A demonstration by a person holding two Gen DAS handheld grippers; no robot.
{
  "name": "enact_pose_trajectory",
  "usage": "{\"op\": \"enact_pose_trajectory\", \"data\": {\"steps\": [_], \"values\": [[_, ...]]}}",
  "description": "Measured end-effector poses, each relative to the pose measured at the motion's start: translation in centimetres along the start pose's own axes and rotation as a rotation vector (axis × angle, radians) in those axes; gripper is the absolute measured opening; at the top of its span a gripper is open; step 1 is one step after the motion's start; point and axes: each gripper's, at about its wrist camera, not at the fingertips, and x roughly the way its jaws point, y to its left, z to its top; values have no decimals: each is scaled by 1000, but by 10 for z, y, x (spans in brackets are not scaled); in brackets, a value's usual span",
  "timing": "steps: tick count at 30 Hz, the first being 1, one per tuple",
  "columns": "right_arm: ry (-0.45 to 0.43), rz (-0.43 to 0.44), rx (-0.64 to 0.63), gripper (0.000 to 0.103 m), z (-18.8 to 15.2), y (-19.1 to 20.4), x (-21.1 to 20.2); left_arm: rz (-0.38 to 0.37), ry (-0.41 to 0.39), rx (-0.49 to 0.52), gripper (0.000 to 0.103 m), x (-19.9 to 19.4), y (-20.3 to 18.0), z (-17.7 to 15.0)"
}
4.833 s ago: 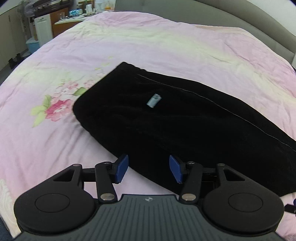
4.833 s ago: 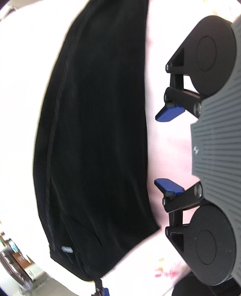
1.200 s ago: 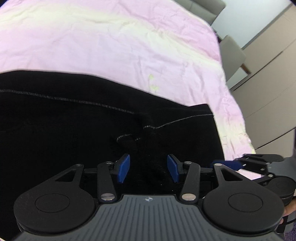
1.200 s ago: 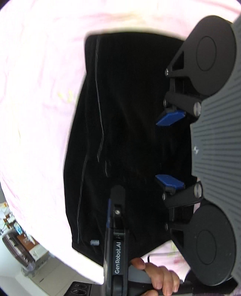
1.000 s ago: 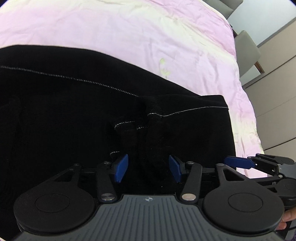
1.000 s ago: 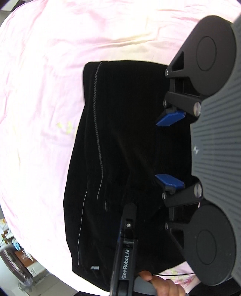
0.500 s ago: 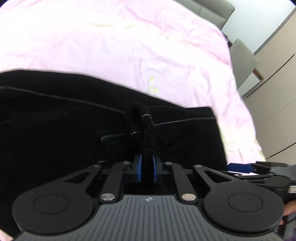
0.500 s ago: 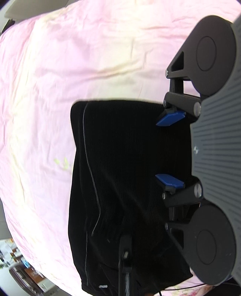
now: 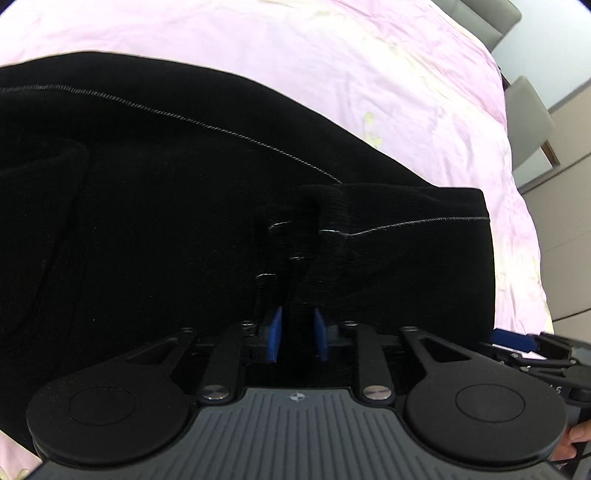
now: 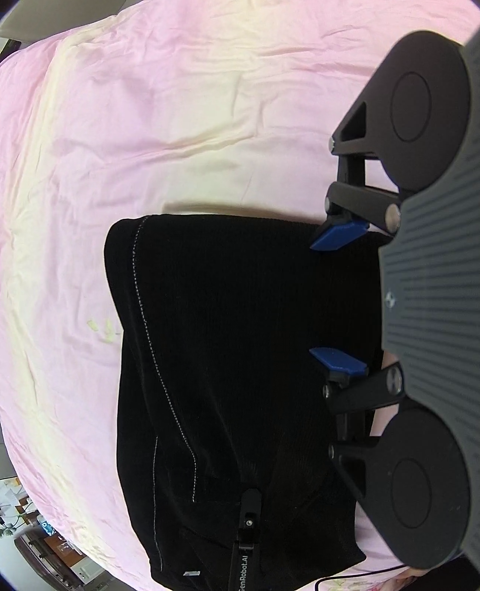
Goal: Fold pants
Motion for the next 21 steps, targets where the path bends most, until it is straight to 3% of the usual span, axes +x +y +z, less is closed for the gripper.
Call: {"op": "enact_pose_trajectory", "data": {"steps": [1,2,7,10,11,13,15,21], "values": [[-1,2,6,57,-1,1,-1,22,2,-10,51,0,1,0],[0,1,11,57,5,-1,4,44,3,-10,68,0,3,0],[-5,6,12,59,2,-3,-2,-22,28,-76,76,9,16,0],[-10,7,13,59,-2,-1,-7,-71,23,-122,67,17,16,-1],[-12,9,17,59,-2,-3,-7,-87,22,-134,52,17,16,-1],[-15,11,25,59,-4,-4,-10,-64,1,-123,46,15,9,-2],[-16,15,25,59,-5,-5,-12,-72,-33,-86,30,7,3,2],[-27,21,57,56,-5,-14,-20,-86,-138,100,25,-32,-43,35]]}}
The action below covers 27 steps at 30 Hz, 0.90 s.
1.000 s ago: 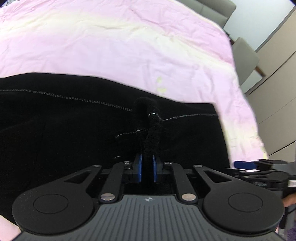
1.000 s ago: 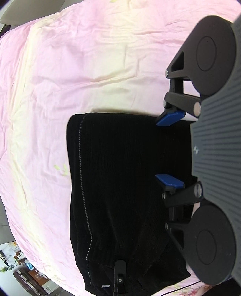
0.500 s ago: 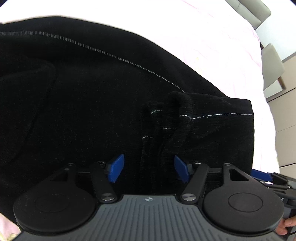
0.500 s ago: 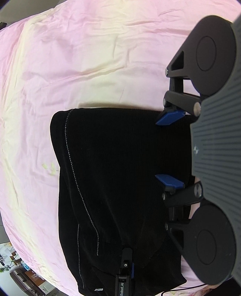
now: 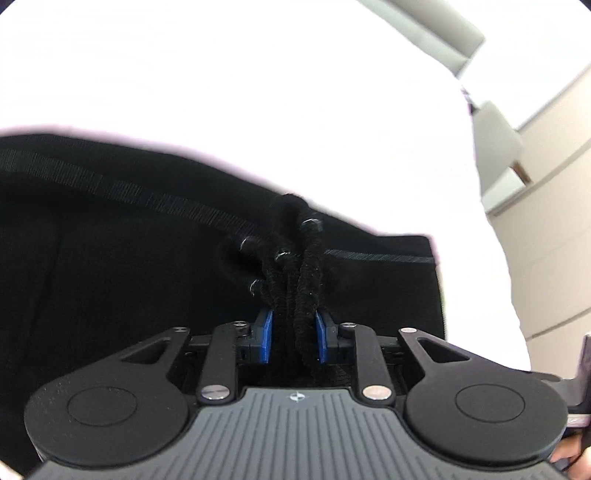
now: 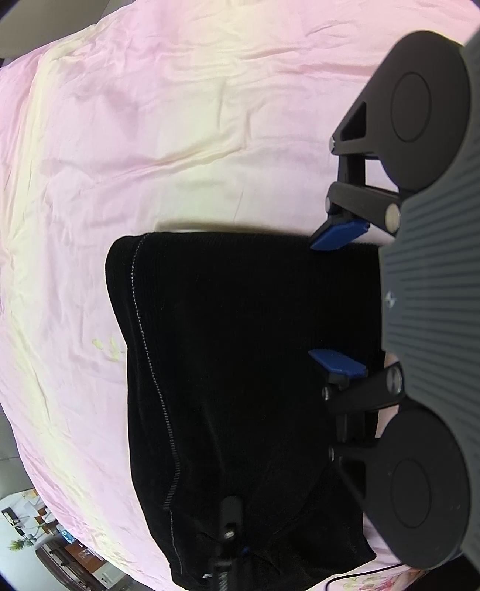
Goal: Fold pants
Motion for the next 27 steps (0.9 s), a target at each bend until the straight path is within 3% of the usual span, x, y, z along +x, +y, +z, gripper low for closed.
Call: {"op": "enact_pose_trajectory", "data": {"steps": [4,9,12,18,20,22,27], "values": [[-38,18,30,52,6,-4,-8,42,11,118,25,-8,-17,29],[-72,23,16,34,24,1,-6,121,124,77,25,29,13,26],[-95,17,11,23,40,6,6,120,155,20,26,46,34,14],[-139,-50,-36,15,77,21,46,83,179,-13,28,51,60,9],[-103,-59,-13,11,84,16,68,71,192,-28,30,68,56,13],[-48,-71,12,0,87,3,94,63,194,-35,31,81,53,14],[-28,-69,43,0,87,-3,110,49,191,-46,33,81,56,15]]}}
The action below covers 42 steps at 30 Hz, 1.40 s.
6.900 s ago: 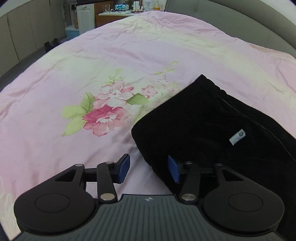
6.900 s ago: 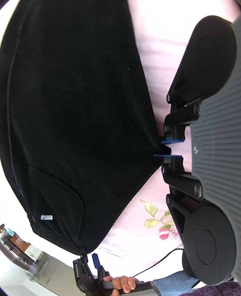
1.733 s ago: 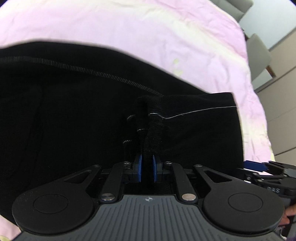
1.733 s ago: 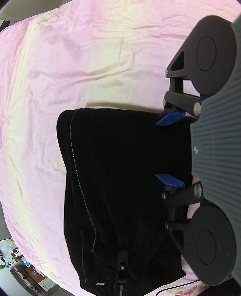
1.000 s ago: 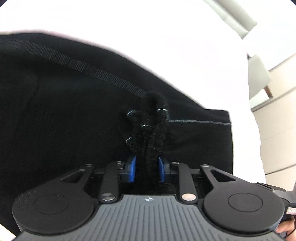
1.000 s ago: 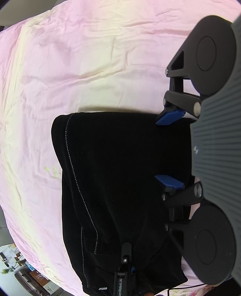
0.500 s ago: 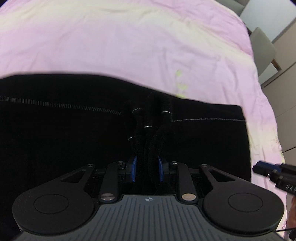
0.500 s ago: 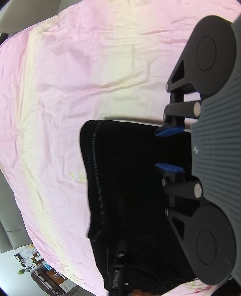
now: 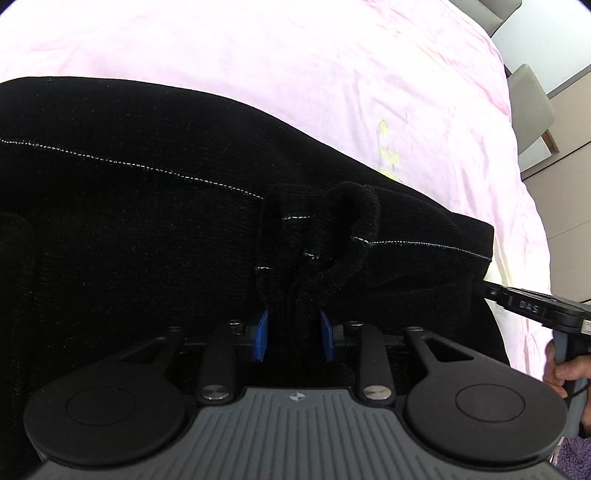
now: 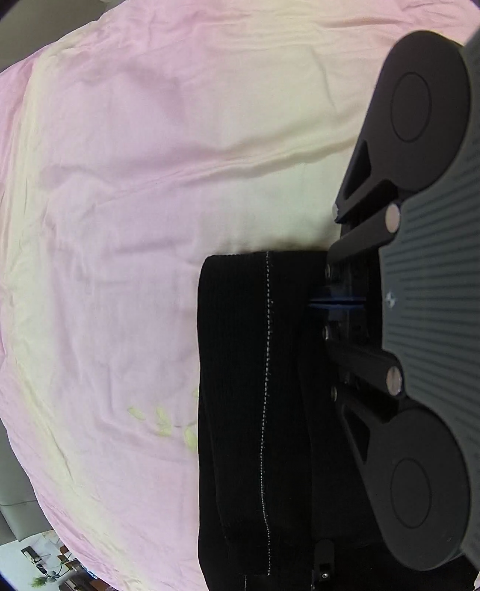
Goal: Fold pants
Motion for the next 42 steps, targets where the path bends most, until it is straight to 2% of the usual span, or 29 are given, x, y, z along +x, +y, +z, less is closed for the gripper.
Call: {"op": "enact_pose_trajectory", "data": {"steps": [5,8,10,13,15,20,24,28,33,36,42], "values": [[-25,33,-41,0,-24,6,-44,14,-18,3,42,-11,1,-7],[-26,37,-46,0,-51,14,-70,29,-38,0,55,-24,-2,-12],[-43,46,-47,0,-72,10,-86,49,-75,42,58,-39,-7,-19],[-53,66,-28,0,-92,12,-95,56,-109,105,58,-61,-17,-34],[-55,44,-59,0,-100,17,-93,78,-116,113,58,-66,-21,-40],[-27,24,-62,0,-120,15,-78,101,-77,66,57,-48,-12,-44],[-8,-12,-121,0,-133,22,-64,116,-71,58,57,-40,-9,-48],[2,-32,-144,0,-128,28,-67,131,-94,48,58,-50,-20,-50],[-31,-20,-201,1,-120,37,-91,155,-152,70,58,-96,-12,-66],[-44,8,-269,1,-115,54,-100,189,-201,10,59,-129,17,-82],[-64,54,-428,1,-106,110,-100,318,-363,-228,67,-184,89,-125]]}}
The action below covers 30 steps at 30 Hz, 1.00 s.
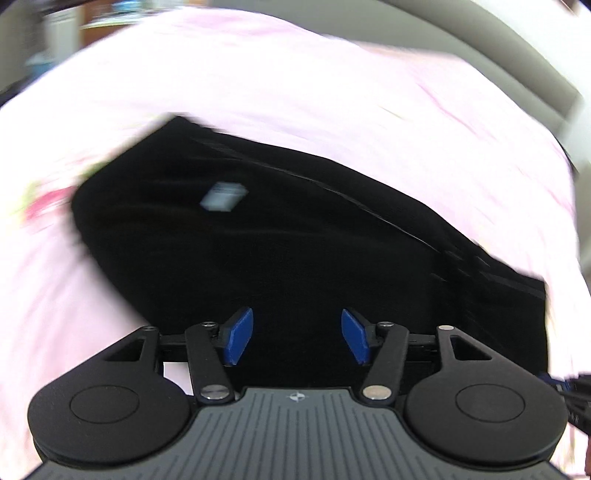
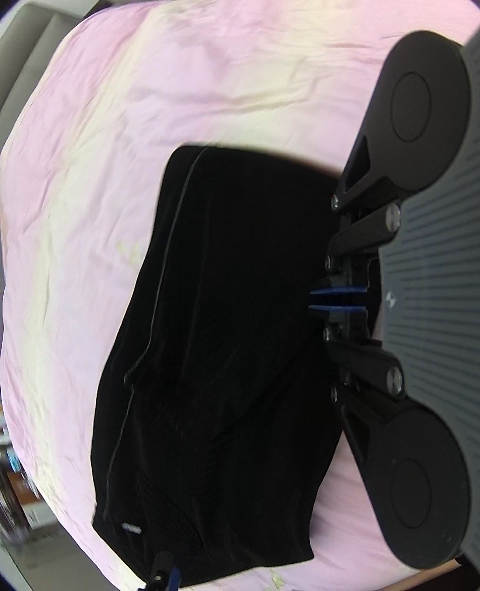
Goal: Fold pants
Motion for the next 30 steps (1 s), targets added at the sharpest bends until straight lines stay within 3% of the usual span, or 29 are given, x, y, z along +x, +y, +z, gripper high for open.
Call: {"op": "enact_pose_trajectory", "data": {"steps": [5,6,9,16,21,27,28,30], "values": [[32,27,-176,5,38,46,19,87,-20,-221,72,-1,76,-7],[36,26,-215,12,45,54,23,90,-23,-265,74,0,90,-7],[61,15,-305,14,70,73,34,73,-36,-365,80,-1,130,5],[96,4,-510,14,129,109,61,2,-27,-509,85,23,183,12],[206,-14,-552,14,151,124,101,-91,-16,-616,85,54,203,15],[249,-7,-536,16,159,124,125,-149,-50,-638,90,81,201,27],[252,-7,-539,16,158,124,125,-154,-53,-641,89,86,200,29],[256,-3,-542,16,159,124,126,-182,-63,-643,74,94,196,30]]}}
